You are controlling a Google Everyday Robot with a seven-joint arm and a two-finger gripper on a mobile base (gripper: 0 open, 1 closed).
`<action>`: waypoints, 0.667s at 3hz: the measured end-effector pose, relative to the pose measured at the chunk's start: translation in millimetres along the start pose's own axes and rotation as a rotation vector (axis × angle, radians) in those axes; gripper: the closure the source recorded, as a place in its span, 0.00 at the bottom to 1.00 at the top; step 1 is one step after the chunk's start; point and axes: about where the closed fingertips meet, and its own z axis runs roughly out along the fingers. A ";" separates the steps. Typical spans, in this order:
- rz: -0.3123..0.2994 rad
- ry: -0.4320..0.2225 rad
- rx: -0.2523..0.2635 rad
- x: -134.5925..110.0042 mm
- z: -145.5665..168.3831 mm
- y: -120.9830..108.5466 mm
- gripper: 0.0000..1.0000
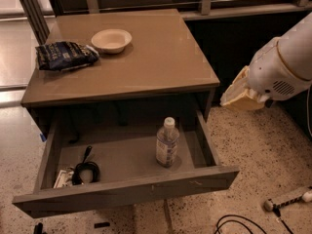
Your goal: Pick blue plastic bottle from top drawer and place on counter
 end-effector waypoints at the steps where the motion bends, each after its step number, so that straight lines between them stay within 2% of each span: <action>1: 0.016 -0.114 -0.022 -9.0 47.7 6.5 0.96; 2: 0.017 -0.125 0.000 -13.6 47.7 1.7 1.00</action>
Offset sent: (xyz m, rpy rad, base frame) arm 0.0080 0.0228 -0.0329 0.0961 -0.0055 0.0160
